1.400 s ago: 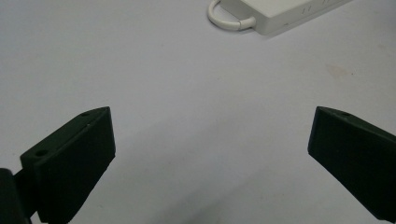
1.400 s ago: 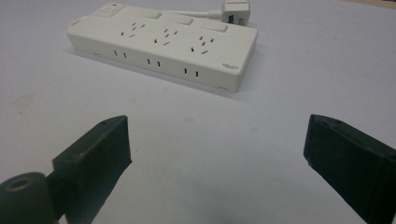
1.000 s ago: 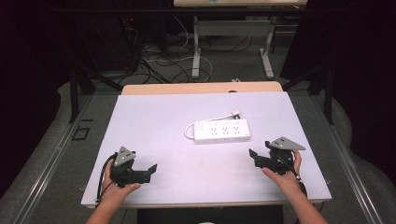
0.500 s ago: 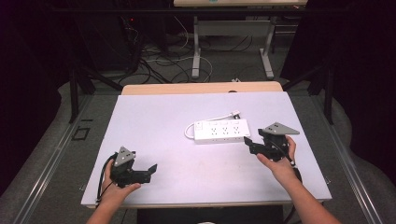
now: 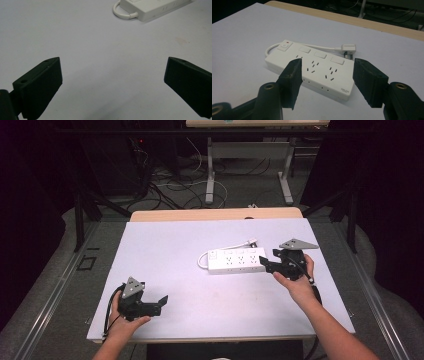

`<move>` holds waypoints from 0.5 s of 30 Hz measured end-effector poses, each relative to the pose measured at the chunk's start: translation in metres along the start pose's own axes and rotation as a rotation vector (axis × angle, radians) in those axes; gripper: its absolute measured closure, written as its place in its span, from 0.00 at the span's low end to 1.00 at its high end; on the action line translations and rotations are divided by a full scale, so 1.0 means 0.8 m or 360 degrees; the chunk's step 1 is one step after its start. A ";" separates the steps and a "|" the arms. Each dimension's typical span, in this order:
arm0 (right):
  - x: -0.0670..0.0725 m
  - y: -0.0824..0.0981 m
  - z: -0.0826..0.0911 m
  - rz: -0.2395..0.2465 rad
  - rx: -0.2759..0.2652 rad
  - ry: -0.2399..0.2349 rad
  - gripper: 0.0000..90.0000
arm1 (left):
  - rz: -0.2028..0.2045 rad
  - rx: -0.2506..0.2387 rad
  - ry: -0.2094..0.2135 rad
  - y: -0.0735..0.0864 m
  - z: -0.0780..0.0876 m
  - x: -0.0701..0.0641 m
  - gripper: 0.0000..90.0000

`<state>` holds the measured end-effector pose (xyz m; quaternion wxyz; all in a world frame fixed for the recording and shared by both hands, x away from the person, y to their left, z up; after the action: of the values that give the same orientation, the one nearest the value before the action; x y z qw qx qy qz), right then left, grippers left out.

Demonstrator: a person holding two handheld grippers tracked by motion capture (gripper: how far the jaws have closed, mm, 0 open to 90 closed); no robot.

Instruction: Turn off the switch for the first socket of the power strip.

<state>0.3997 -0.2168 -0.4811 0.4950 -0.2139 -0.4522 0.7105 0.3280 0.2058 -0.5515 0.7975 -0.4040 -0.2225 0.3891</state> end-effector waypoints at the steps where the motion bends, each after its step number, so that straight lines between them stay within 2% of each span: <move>1: 0.001 -0.004 -0.003 -0.0004 0.0010 -0.0001 0.45 | -0.0002 0.0000 0.0001 0.000 0.000 0.000 0.02; 15: 0.005 -0.036 -0.020 0.0048 0.0028 0.0026 0.48 | 0.0002 0.0001 0.0000 0.000 0.000 0.000 0.02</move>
<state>0.4249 -0.2032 -0.4641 0.4897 -0.2220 -0.4386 0.7201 0.3280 0.2059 -0.5516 0.7975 -0.4038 -0.2221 0.3895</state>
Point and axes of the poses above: each handheld gripper's, and its own axes: z roughly backward along the jaws, y roughly out of its underside, x roughly to its left, the point moved 4 cm from there along -z, roughly forward along the jaws, and after that the axes turned 6 degrees about -z, right-handed, at the moved point
